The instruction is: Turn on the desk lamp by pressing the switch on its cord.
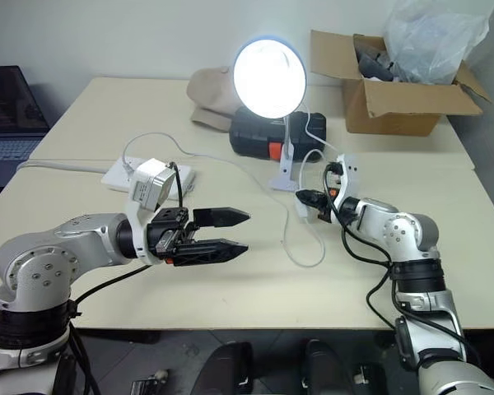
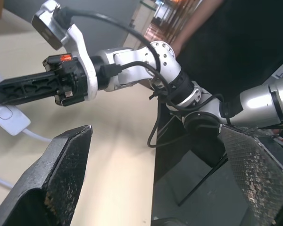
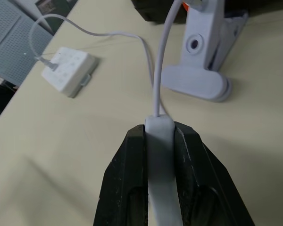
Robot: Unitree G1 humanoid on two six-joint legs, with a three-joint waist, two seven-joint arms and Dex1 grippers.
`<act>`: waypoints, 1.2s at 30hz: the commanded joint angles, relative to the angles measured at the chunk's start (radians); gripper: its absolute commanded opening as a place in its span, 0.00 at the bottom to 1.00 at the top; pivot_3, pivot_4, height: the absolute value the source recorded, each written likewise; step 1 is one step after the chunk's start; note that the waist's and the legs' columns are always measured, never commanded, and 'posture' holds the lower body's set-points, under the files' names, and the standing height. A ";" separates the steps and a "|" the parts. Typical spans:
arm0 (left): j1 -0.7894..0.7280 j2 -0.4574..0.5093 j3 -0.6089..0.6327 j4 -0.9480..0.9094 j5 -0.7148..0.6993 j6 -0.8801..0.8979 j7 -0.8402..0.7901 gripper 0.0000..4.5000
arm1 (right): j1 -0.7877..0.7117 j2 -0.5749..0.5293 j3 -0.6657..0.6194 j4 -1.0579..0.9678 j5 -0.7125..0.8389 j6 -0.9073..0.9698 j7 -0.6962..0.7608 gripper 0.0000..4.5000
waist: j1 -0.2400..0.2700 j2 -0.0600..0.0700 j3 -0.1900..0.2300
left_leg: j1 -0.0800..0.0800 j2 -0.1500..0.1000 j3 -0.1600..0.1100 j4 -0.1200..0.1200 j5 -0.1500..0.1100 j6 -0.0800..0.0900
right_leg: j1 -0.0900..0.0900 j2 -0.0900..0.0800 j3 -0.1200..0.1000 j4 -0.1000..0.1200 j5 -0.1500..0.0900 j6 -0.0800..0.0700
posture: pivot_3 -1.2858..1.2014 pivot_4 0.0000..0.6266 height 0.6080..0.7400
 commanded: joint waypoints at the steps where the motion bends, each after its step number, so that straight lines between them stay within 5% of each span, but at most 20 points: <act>1: 0.007 0.020 0.027 -0.039 -0.047 0.003 0.011 1.00 | -0.035 0.021 -0.001 0.027 -0.072 -0.049 0.017 0.09 | 0.000 0.000 0.000 | 0.000 0.000 0.000 0.000 0.000 0.000 | 0.000 0.000 0.000 0.000 0.000 0.000 | 0.52 0.24 1.00; 10: 0.021 0.034 0.016 -0.049 -0.059 -0.002 0.018 1.00 | -0.056 0.059 -0.021 0.115 -0.198 -0.105 0.013 0.09 | 0.000 0.000 0.000 | 0.000 0.000 0.000 0.000 0.000 0.000 | 0.000 0.000 0.000 0.000 0.000 0.000 | 0.52 0.24 1.00; 23: 0.041 0.057 0.000 -0.031 -0.008 -0.036 -0.008 1.00 | -0.039 0.005 -0.052 -0.038 -0.194 -0.041 0.116 0.82 | 0.001 0.000 0.000 | 0.000 0.000 0.000 0.000 0.000 0.000 | 0.000 0.000 0.000 0.000 0.000 0.000 | 0.52 0.24 1.00; 26: 0.045 0.057 -0.012 -0.005 0.088 -0.092 0.021 1.00 | 0.009 -0.101 -0.015 -0.175 -0.194 -0.021 0.216 0.98 | 0.002 0.000 0.000 | 0.000 0.000 0.000 0.000 0.000 0.000 | 0.000 0.000 0.000 0.000 0.000 0.000 | 0.52 0.24 1.00; 32: 0.049 0.125 -0.033 0.107 0.384 -0.313 0.019 1.00 | 0.107 -0.382 0.047 -0.390 -0.205 -0.082 0.506 1.00 | 0.006 0.000 0.000 | 0.000 0.000 0.000 0.000 0.000 0.000 | 0.000 0.000 0.000 0.000 0.000 0.000 | 0.52 0.24 1.00; 36: 0.107 0.214 -0.028 0.165 0.527 -0.455 -0.043 1.00 | 0.174 -0.510 -0.019 -0.454 -0.188 -0.171 0.656 1.00 | 0.001 0.000 0.000 | 0.000 0.000 0.000 -0.001 0.000 0.000 | -0.001 0.000 0.000 -0.001 0.000 0.000 | 0.52 0.24 1.00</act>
